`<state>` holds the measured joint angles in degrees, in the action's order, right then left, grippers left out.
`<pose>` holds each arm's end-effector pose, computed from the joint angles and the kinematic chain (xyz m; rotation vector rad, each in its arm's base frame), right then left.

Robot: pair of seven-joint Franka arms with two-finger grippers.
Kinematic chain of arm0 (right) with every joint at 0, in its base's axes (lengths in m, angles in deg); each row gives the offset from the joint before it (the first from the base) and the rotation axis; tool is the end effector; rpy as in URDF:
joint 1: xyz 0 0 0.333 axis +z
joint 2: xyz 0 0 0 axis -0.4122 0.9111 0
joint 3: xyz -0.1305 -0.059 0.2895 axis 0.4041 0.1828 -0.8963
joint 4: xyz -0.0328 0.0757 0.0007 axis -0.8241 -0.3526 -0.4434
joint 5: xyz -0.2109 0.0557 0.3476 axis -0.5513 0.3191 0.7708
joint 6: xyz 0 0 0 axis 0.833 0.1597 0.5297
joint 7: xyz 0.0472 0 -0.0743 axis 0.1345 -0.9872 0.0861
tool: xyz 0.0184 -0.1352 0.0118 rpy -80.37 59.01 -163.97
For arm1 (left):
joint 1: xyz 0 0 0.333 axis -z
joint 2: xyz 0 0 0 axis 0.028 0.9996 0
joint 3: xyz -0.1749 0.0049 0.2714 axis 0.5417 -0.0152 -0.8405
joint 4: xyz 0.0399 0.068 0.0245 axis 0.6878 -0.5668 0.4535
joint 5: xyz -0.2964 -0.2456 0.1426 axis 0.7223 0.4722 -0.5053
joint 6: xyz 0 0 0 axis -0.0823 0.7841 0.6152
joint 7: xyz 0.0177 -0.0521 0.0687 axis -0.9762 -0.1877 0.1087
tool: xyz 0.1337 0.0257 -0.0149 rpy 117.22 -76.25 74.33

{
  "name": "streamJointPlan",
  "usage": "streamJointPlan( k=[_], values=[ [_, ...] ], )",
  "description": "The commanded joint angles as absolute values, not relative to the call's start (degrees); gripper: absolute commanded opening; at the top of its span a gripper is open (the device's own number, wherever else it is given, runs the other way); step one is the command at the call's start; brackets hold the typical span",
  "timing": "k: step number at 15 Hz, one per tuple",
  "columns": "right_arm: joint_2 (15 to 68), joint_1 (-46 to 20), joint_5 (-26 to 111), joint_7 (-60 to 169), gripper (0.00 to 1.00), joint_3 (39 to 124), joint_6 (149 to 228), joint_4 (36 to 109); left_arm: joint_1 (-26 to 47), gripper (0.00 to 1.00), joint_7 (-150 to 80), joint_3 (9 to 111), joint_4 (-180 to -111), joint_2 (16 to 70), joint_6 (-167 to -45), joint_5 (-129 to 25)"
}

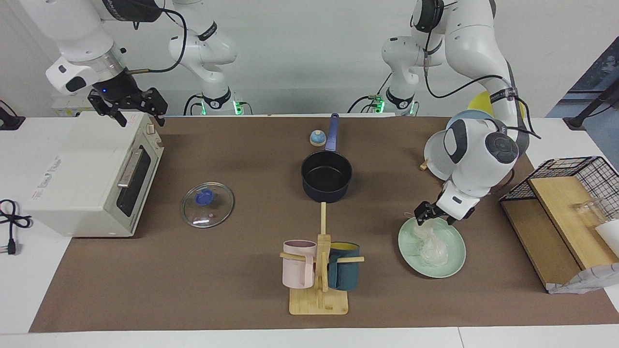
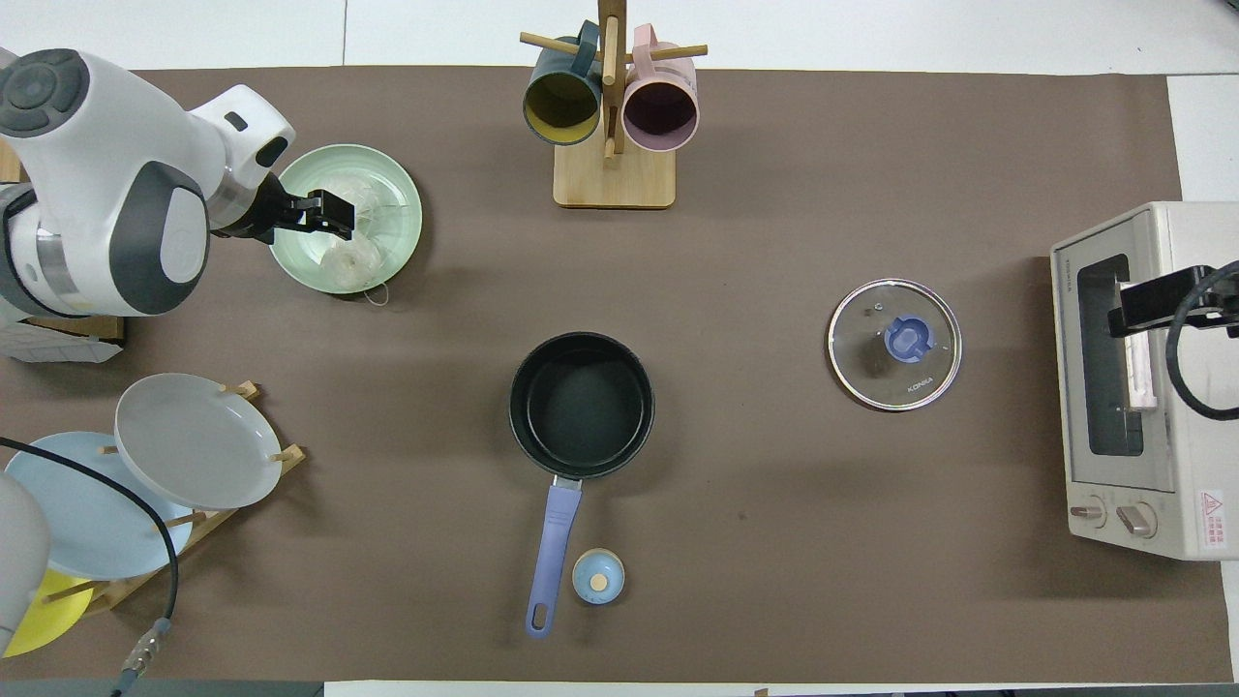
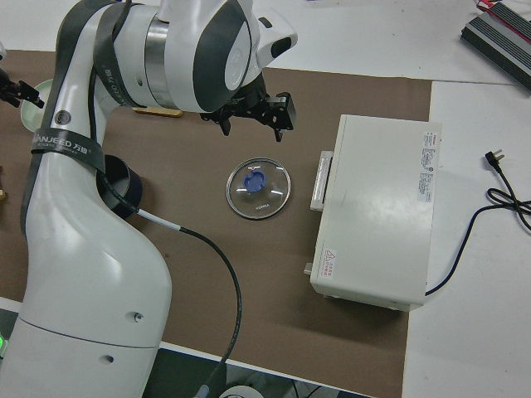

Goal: Transfer vermicelli from plate to pot
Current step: 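Grasp the vermicelli with the left gripper while the right gripper reaches the lid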

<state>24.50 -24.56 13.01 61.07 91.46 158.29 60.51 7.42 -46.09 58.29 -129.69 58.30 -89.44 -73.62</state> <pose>0.5548 -0.0245 0.6008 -3.1221 0.0279 0.0743 0.6860 -0.1299 0.3319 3.0700 -0.1109 0.0462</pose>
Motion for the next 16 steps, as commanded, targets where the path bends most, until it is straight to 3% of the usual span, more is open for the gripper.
streamJointPlan(
  k=[1, 5, 8, 11, 12, 13, 14, 16],
  values=[
    [23.42, -23.73, 13.46, 59.85, 1.0, 91.23, 167.28, 68.0, 8.68, 1.0, -46.46, 57.52, -130.16, 60.58, -92.61, -74.01],
    [30.0, -21.72, 13.98, 58.45, 1.0, 91.14, 176.96, 70.66, 8.06, 1.0, -47.35, 57.52, -130.25, 61.64, -93.4, -75.77],
    [31.86, -20.56, 13.99, 58.19, 1.0, 91.14, 188.2, 76.17, 8.06, 0.98, -47.61, 57.44, -131.82, 61.55, -95.06, -75.95],
    [35.19, -20.21, 14.16, 58.01, 1.0, 91.05, 194.29, 79.18, 8.06, 0.75, -48.84, 57.44, -133.06, 61.38, -95.95, -75.95],
    [35.99, -20.12, 14.16, 58.01, 1.0, 90.97, 194.3, 79.36, 8.06, 0.58, -48.84, 57.44, -133.06, 61.38, -95.86, -75.86],
    [36.08, -19.86, 14.16, 57.83, 1.0, 90.79, 194.48, 80.49, 7.89, 0.33, -48.84, 57.44, -132.89, 61.38, -96.03, -75.86],
    [36.52, -19.43, 14.25, 57.66, 1.0, 90.79, 195.09, 81.03, 7.36, 0.01, -48.84, 57.44, -132.54, 61.38, -95.78, -75.86],
    [39.23, -18.9, 17.92, 57.57, 1.0, 90.7, 196.4, 80.94, 7.27, 0.0, -49.36, 57.44, -131.84, 61.38, -95.42, -75.86]
  ],
)
